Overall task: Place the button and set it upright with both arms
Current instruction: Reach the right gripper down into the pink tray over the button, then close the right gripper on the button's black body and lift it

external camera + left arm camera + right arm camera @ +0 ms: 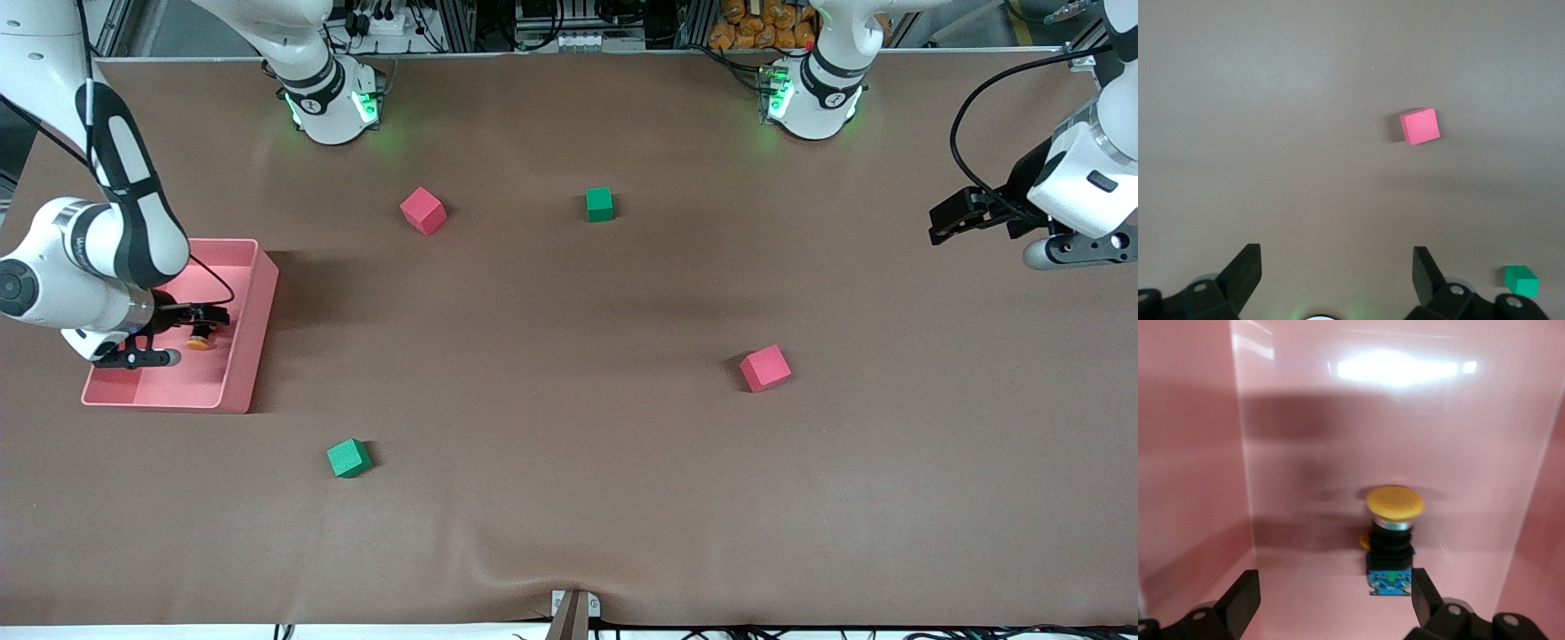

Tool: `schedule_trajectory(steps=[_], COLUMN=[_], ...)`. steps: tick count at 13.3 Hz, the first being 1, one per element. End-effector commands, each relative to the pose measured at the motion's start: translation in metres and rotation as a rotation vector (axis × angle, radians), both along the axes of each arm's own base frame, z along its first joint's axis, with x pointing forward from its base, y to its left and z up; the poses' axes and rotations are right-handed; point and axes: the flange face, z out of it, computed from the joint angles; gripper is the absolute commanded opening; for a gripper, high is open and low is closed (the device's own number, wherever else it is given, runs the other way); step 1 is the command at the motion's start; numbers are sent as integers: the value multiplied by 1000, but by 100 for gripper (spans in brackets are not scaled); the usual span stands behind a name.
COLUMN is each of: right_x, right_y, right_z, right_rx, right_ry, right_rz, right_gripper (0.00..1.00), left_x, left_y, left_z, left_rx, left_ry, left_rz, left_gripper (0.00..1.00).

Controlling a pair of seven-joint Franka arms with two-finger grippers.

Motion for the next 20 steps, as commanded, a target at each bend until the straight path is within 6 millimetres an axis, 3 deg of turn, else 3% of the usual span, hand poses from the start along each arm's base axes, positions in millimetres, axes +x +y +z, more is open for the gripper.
schedule_trajectory(steps=[1, 10, 14, 20], right_x=[3, 4, -4, -10], right_y=[15, -1, -26, -31], right_z=[-6, -17, -18, -46], right_rx=[-4, -15, -18, -10], right_ry=[-5, -41, -39, -9], right_rz=[38, 31, -12, -19], right_gripper=[100, 100, 100, 100], left_x=[0, -2, -4, -4], left_y=[-5, -31, -39, -38], left_z=[2, -1, -1, -2], left_rx=[-5, -14, -14, -13], left_ry=[-1, 6, 8, 15], left_rz=[6, -40, -54, -52], left_gripper=[100, 100, 100, 100])
